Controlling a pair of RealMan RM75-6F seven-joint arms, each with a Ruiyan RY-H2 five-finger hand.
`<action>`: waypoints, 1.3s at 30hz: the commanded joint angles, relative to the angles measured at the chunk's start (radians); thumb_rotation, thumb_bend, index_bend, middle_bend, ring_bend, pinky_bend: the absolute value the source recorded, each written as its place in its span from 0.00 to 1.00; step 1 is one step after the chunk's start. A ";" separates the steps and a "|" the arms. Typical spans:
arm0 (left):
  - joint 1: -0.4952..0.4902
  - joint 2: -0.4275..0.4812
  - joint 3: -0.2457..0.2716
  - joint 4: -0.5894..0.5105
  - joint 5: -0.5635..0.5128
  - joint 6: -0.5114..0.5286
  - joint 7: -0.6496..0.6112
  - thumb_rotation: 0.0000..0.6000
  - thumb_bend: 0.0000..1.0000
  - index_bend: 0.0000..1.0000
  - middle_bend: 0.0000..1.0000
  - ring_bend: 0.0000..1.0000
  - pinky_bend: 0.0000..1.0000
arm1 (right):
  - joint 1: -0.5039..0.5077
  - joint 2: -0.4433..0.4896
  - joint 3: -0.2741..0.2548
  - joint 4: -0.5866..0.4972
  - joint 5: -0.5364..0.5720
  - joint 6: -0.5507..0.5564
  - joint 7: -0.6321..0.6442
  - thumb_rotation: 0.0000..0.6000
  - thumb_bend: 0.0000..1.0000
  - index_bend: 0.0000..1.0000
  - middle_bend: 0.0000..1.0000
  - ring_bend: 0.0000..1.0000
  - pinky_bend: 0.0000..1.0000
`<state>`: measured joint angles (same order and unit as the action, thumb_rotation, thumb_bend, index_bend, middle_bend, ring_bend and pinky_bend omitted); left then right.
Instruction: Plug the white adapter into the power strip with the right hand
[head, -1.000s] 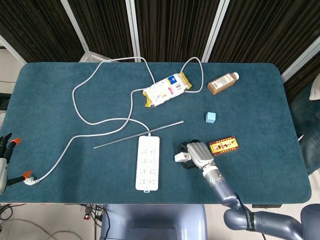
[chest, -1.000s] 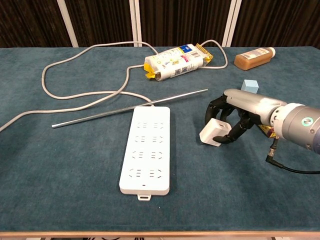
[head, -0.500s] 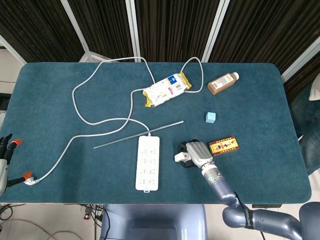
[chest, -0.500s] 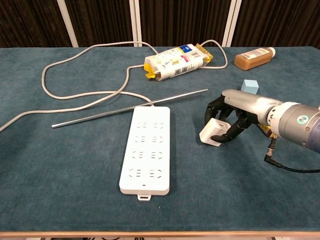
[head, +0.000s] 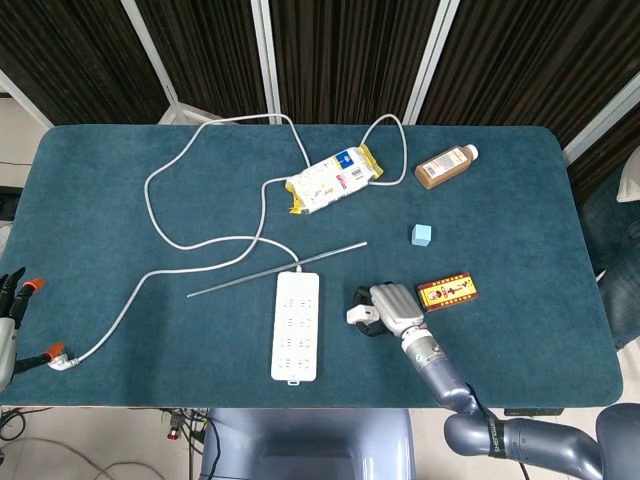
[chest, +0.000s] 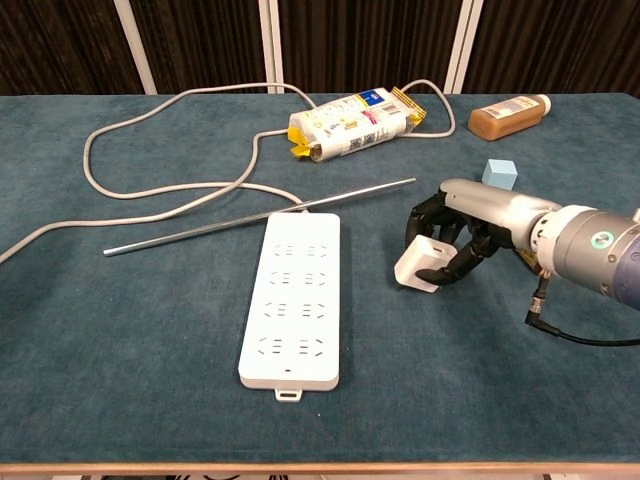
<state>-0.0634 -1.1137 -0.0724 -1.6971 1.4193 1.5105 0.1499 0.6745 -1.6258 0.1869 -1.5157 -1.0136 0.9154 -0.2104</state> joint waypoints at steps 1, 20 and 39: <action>0.000 0.001 0.001 -0.001 0.001 -0.001 -0.001 1.00 0.09 0.18 0.00 0.00 0.00 | -0.003 0.000 0.005 -0.008 -0.010 0.019 -0.002 1.00 0.49 0.58 0.52 0.53 0.33; 0.012 0.018 -0.009 -0.004 -0.001 0.024 -0.044 1.00 0.09 0.18 0.00 0.00 0.00 | 0.141 0.104 0.048 -0.271 0.253 0.076 -0.414 1.00 0.49 0.58 0.52 0.53 0.33; 0.014 0.027 -0.011 -0.002 -0.005 0.019 -0.066 1.00 0.09 0.17 0.00 0.00 0.00 | 0.372 -0.022 0.217 -0.334 0.740 0.312 -0.676 1.00 0.49 0.58 0.52 0.53 0.33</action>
<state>-0.0494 -1.0865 -0.0840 -1.6994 1.4146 1.5296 0.0836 1.0353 -1.6376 0.3976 -1.8564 -0.2811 1.2188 -0.8776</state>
